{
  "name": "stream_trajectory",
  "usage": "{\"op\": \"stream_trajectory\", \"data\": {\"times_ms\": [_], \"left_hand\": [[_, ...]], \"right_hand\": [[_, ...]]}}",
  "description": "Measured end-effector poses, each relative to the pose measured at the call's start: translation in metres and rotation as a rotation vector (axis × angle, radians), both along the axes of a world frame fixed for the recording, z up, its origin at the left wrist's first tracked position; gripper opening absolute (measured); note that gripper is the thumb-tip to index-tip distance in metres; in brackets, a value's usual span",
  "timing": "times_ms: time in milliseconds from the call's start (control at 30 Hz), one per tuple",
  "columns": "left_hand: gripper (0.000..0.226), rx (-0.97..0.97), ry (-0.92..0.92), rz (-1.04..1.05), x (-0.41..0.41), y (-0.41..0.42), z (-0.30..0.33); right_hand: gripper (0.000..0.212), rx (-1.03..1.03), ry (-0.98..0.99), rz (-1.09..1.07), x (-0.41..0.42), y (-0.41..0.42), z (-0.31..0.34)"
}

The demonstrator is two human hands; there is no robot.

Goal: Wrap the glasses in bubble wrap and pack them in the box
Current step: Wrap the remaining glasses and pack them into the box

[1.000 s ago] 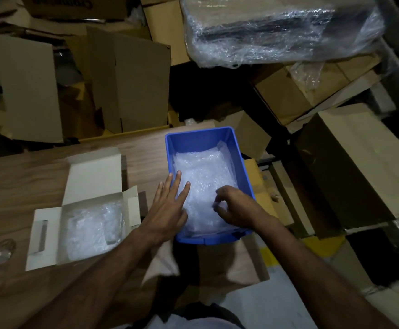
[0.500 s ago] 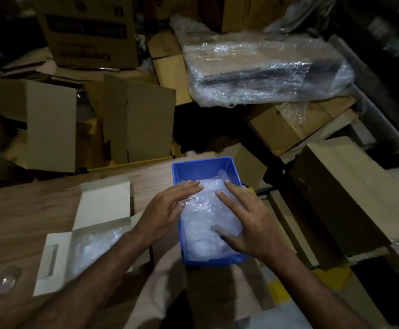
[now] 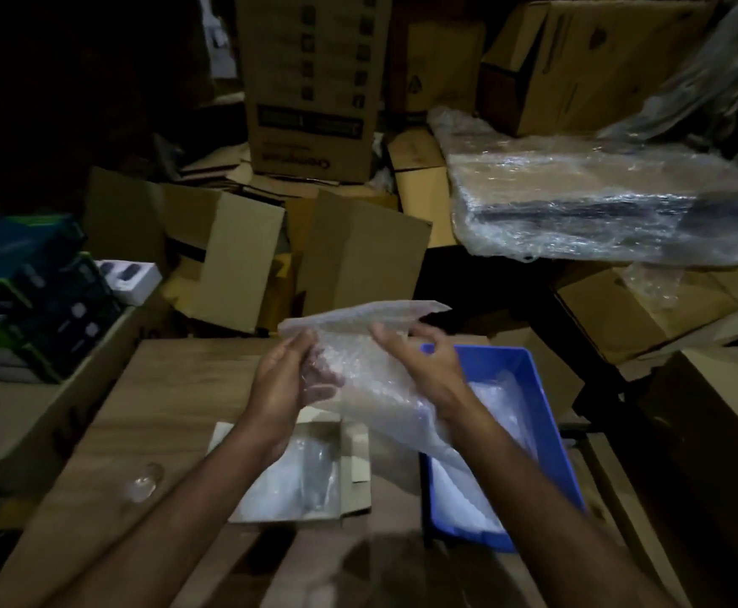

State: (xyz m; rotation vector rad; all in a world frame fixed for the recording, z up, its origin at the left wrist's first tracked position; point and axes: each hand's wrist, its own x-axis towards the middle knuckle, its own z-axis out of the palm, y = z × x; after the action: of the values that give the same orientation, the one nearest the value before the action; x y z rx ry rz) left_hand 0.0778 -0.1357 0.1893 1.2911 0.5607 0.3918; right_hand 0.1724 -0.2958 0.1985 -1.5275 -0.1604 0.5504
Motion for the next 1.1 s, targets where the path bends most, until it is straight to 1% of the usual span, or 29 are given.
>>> {"op": "stream_trajectory", "data": {"times_ms": [33,67,100,167,233,267,333,367,400,433,467,533,600,633,700,767,800,833,867,900,933,967,1000,1033,1067,1100], "left_hand": [[0.025,-0.02,0.073,0.066,-0.002,0.007,-0.004],[0.025,-0.032,0.138,0.127,-0.004,0.014,-0.009],[0.024,-0.036,0.192,0.18,-0.006,0.021,-0.014],[0.022,0.002,0.28,0.252,-0.014,0.035,-0.025],[0.026,0.043,0.341,0.275,-0.023,0.051,-0.038],[0.028,0.045,0.376,0.257,-0.028,0.059,-0.044],[0.029,-0.028,0.413,0.194,-0.037,0.073,-0.047],[0.036,-0.09,0.398,0.154,-0.042,0.079,-0.046],[0.047,-0.156,0.358,0.115,-0.049,0.086,-0.045],[0.056,-0.195,0.313,0.067,-0.057,0.091,-0.044],[0.059,-0.194,0.272,-0.002,-0.067,0.096,-0.042],[0.061,-0.093,0.226,-0.203,-0.085,0.105,-0.04],[0.07,0.067,0.251,-0.35,-0.093,0.115,-0.043],[0.073,0.144,0.278,-0.371,-0.093,0.119,-0.046],[0.07,0.362,0.37,-0.32,-0.086,0.119,-0.045],[0.057,0.646,0.433,-0.29,-0.08,0.118,-0.047],[0.043,0.77,0.439,-0.299,-0.079,0.119,-0.048],[0.027,0.869,0.419,-0.314,-0.079,0.121,-0.05],[0.012,0.924,0.405,-0.329,-0.082,0.126,-0.051],[0.004,0.943,0.393,-0.345,-0.086,0.131,-0.05],[0.009,0.922,0.379,-0.357,-0.09,0.136,-0.048],[0.018,0.842,0.34,-0.359,-0.093,0.14,-0.044],[0.025,0.699,0.27,-0.333,-0.096,0.139,-0.037],[0.03,0.518,0.203,-0.292,-0.098,0.136,-0.032],[0.032,0.346,0.166,-0.278,-0.098,0.13,-0.029],[0.034,0.241,0.169,-0.283,-0.098,0.123,-0.029]], "right_hand": [[0.057,-0.025,0.209,0.169,-0.009,0.007,-0.003],[0.05,0.023,0.386,0.304,-0.018,0.013,-0.013],[0.048,0.087,0.485,0.355,-0.025,0.02,-0.024],[0.058,0.133,0.532,0.279,-0.034,0.036,-0.043],[0.068,0.142,0.486,0.16,-0.038,0.051,-0.052],[0.074,0.106,0.416,0.134,-0.039,0.056,-0.053],[0.079,0.005,0.209,0.127,-0.041,0.061,-0.058],[0.075,-0.018,0.119,0.14,-0.042,0.062,-0.061],[0.071,-0.017,0.067,0.161,-0.043,0.064,-0.062],[0.065,-0.013,0.028,0.186,-0.044,0.064,-0.063],[0.062,-0.009,0.006,0.206,-0.045,0.064,-0.062],[0.064,-0.011,-0.017,0.258,-0.044,0.063,-0.061],[0.07,-0.066,-0.066,0.306,-0.042,0.065,-0.061],[0.073,-0.138,-0.128,0.323,-0.042,0.069,-0.062],[0.076,-0.311,-0.275,0.357,-0.046,0.076,-0.061],[0.067,-0.499,-0.536,0.372,-0.049,0.082,-0.061],[0.055,-0.548,-0.642,0.379,-0.05,0.085,-0.061],[0.037,-0.541,-0.686,0.385,-0.05,0.086,-0.06],[0.015,-0.522,-0.698,0.426,-0.049,0.086,-0.058],[0.025,-0.482,-0.662,0.463,-0.046,0.086,-0.06],[0.038,-0.447,-0.608,0.505,-0.04,0.084,-0.061],[0.041,-0.399,-0.556,0.522,-0.036,0.081,-0.06],[0.037,-0.332,-0.495,0.532,-0.034,0.078,-0.053],[0.032,-0.261,-0.402,0.533,-0.035,0.077,-0.044],[0.03,-0.189,-0.281,0.494,-0.036,0.077,-0.041],[0.028,-0.113,-0.159,0.432,-0.038,0.079,-0.042]]}}
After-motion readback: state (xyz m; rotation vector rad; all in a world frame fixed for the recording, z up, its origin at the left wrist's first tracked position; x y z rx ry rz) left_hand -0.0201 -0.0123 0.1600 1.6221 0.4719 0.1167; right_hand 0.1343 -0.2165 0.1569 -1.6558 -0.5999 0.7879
